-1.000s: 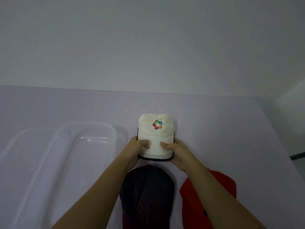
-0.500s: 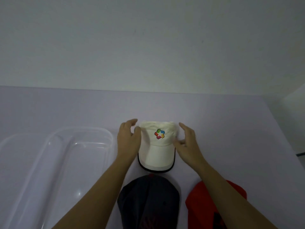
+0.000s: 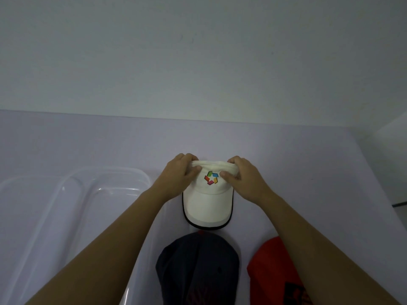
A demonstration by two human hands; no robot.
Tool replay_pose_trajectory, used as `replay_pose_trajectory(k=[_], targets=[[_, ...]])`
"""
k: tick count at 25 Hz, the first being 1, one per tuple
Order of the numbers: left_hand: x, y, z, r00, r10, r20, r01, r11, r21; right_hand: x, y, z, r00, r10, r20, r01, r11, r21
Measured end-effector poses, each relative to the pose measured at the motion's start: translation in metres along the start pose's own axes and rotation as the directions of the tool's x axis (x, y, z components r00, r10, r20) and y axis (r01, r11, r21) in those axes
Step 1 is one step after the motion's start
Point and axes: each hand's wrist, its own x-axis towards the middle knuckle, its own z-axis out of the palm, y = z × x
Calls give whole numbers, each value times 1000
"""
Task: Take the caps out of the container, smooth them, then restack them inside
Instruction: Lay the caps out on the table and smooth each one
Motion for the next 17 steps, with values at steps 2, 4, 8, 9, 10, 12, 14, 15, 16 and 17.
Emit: replay_pose_trajectory(k=[2, 4, 8, 9, 10, 12, 14, 15, 16, 17], targets=[[-1, -1, 0, 1000, 3, 19, -4, 1000, 13, 0, 0, -3, 999, -8, 45, 11, 998, -65], [0, 1, 3, 999, -17, 27, 17, 1000, -3, 1, -2, -6, 997, 27, 72, -21, 997, -79], [2, 2, 7, 999, -32, 4, 32, 999, -20, -2, -5, -6, 998, 67, -13, -67, 998, 1], [0, 4, 6, 999, -32, -10, 32, 999, -24, -4, -4, -4, 997, 64, -39, -63, 997, 35], [-1, 5, 5, 1000, -5, -26, 5, 1000, -16, -5, -4, -3, 997, 67, -46, -64, 995, 73], [-3, 10, 4, 1000, 25, -5, -25, 999, 27, -4, -4, -2, 993, 112, -19, -106, 974, 198], [-3, 16, 4, 999, -32, -15, 31, 997, -72, -1, -10, -2, 984, 175, 25, -173, 924, 341], [-3, 20, 3, 997, -74, -39, 68, 989, -132, 0, -15, -3, 980, 198, 28, -192, 897, 397], [-3, 20, 4, 992, -107, -70, 92, 977, -191, 0, -17, -2, 977, 211, 17, -199, 886, 419], [-4, 22, 4, 984, -157, -81, 134, 962, -238, -1, -19, -1, 975, 220, -3, -200, 890, 410]])
